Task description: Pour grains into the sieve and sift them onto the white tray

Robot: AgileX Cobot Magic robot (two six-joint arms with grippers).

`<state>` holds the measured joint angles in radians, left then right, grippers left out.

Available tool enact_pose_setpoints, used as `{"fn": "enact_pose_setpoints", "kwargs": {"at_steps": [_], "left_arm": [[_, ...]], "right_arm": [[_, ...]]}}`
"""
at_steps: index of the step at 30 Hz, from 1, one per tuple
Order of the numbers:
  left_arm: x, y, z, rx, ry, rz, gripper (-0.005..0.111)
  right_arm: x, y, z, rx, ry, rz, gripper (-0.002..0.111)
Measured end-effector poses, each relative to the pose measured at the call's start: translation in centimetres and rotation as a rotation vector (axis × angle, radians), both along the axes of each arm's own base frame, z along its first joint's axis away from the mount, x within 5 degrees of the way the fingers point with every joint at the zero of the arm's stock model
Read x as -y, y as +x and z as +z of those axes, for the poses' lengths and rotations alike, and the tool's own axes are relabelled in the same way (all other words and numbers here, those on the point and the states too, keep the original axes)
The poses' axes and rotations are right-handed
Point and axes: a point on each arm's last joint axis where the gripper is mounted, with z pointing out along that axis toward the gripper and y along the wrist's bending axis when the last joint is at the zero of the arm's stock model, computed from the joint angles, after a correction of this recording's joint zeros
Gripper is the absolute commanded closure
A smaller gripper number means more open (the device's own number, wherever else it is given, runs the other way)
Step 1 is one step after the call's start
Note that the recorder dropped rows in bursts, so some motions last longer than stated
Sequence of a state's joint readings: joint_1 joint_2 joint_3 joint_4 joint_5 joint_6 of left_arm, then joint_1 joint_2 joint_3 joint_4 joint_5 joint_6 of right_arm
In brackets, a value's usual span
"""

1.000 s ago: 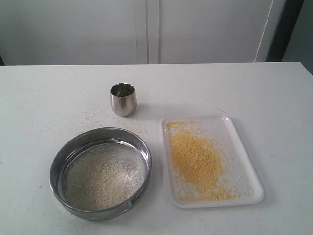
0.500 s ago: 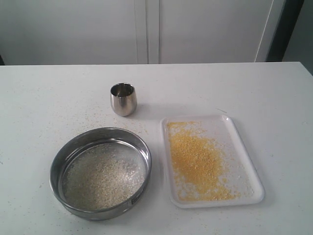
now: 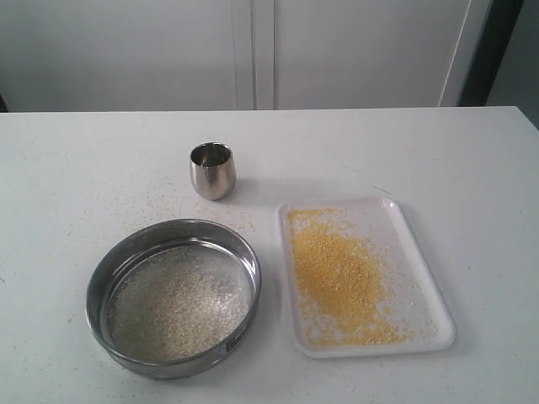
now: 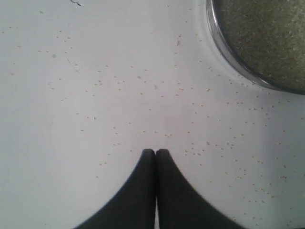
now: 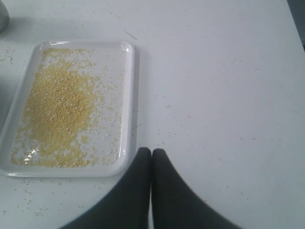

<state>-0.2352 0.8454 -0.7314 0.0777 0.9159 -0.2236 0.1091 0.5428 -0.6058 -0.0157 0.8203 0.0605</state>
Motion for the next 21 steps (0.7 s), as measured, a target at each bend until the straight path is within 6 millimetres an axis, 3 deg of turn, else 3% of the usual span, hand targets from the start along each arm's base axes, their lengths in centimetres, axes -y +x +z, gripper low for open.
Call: {"fn": "enact_pose_setpoints", "kwargs": {"at_steps": [21], "left_arm": [[0.0, 0.0, 0.0, 0.0, 0.0, 0.0, 0.107]], "right_arm": [[0.07, -0.62, 0.24, 0.025, 0.003, 0.0, 0.108]]}}
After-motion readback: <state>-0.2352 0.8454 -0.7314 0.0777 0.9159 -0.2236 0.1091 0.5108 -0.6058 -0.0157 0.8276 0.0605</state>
